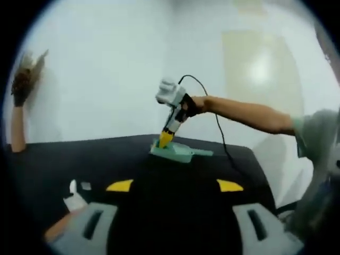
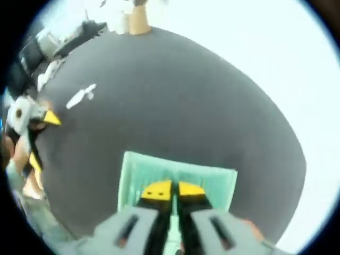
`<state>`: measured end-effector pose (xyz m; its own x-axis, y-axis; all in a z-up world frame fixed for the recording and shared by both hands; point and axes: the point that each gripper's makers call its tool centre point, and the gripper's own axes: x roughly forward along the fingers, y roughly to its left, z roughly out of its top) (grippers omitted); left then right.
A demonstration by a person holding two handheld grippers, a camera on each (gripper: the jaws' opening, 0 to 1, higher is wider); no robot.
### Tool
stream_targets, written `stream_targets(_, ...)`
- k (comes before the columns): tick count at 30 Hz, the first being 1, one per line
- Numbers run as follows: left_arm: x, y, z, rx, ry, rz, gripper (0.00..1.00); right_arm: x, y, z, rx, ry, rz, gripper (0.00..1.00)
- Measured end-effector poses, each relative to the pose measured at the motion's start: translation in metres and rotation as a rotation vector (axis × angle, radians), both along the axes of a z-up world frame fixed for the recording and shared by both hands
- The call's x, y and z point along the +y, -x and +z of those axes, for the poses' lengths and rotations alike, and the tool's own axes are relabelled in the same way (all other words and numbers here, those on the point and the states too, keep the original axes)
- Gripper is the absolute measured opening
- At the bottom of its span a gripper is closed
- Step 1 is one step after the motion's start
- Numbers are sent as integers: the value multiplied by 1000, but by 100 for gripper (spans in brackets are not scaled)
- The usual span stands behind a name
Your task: Pick up the broom and sweep the trash on the tabletop into the dustpan.
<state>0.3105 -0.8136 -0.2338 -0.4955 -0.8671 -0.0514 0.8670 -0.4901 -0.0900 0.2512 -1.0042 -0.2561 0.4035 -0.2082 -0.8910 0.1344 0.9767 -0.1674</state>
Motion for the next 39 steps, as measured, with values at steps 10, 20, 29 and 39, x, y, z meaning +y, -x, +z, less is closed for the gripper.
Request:
stream_targets(10, 0, -1, 3, 16, -25, 4, 54, 32, -13, 13, -88, 87, 236, 1)
stream_targets(20, 6, 13, 13, 113, -62, -7, 53, 70, -18, 28, -171, 140, 430, 1)
stream_targets(29, 12, 3, 16, 195, -103, 60, 43, 103, -22, 29, -236, 163, 551, 1)
stream_targets(39, 12, -5, 9, 463, -271, 174, 38, 136, -32, 33, -328, 192, 662, 1)
